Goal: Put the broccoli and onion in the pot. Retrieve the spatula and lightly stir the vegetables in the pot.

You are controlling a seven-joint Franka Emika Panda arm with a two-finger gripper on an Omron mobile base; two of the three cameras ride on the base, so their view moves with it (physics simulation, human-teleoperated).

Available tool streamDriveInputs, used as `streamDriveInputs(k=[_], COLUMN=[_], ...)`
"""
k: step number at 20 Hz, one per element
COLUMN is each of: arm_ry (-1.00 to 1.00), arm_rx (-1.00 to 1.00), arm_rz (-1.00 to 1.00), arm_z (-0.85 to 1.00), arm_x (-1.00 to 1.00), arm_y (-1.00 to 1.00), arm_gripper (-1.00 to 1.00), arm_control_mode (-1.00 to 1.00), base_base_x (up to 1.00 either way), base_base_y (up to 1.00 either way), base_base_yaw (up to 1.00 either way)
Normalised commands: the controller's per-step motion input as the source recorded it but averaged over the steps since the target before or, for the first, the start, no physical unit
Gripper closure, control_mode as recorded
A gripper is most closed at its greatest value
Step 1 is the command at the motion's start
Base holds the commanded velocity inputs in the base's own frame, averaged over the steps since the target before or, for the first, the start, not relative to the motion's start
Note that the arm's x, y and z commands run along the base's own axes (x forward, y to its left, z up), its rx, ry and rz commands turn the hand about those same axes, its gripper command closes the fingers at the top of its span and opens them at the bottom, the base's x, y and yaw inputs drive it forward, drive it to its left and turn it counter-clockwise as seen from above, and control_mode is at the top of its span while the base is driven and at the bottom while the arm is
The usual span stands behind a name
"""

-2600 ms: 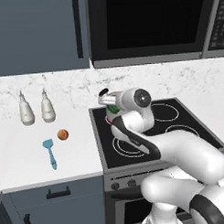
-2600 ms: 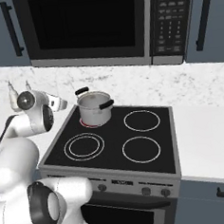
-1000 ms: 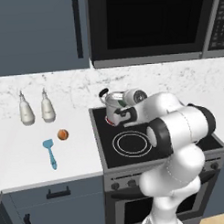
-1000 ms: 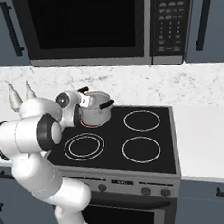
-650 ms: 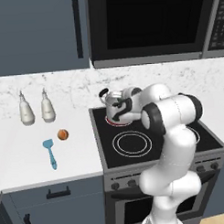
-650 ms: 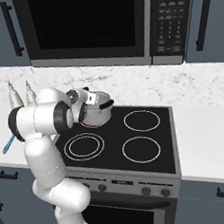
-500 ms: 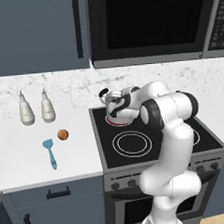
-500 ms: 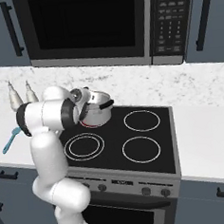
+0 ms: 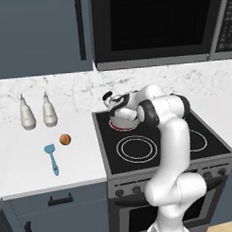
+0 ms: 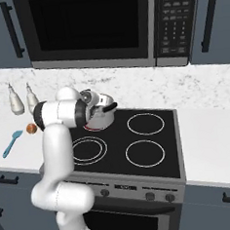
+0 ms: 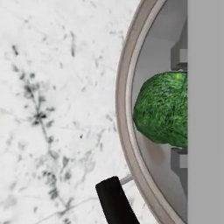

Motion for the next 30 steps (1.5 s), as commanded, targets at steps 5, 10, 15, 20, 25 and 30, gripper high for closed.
streamDriveInputs(k=[5,10,15,20,25,30], arm_ry=[0.04,0.03,0.00,0.03,0.00,0.00], arm_rx=[-0.05,-0.04,-0.01,0.00,0.00,0.00], arm_rz=[-0.01,0.00,-0.04,-0.01,0.00,0.00], arm_z=[-0.28,-0.16,0.01,0.13,0.31,0.43], arm_x=[0.51,0.23,0.00,-0.07,-0.33,-0.89], arm_y=[0.14,0.23,0.04,-0.06,-0.29,-0.57], arm_gripper=[1.00,-1.00,-1.00,-1.00,-1.00,-1.00], arm_control_mode=[-1.00,-1.00,-1.00,-1.00,-1.00,-1.00], base_base_x=[0.00,0.00,0.00,0.00,0.00,0.00], base_base_y=[0.00,0.00,0.00,0.00,0.00,0.00], base_base_yaw=[0.00,0.00,0.00,0.00,0.00,0.00])
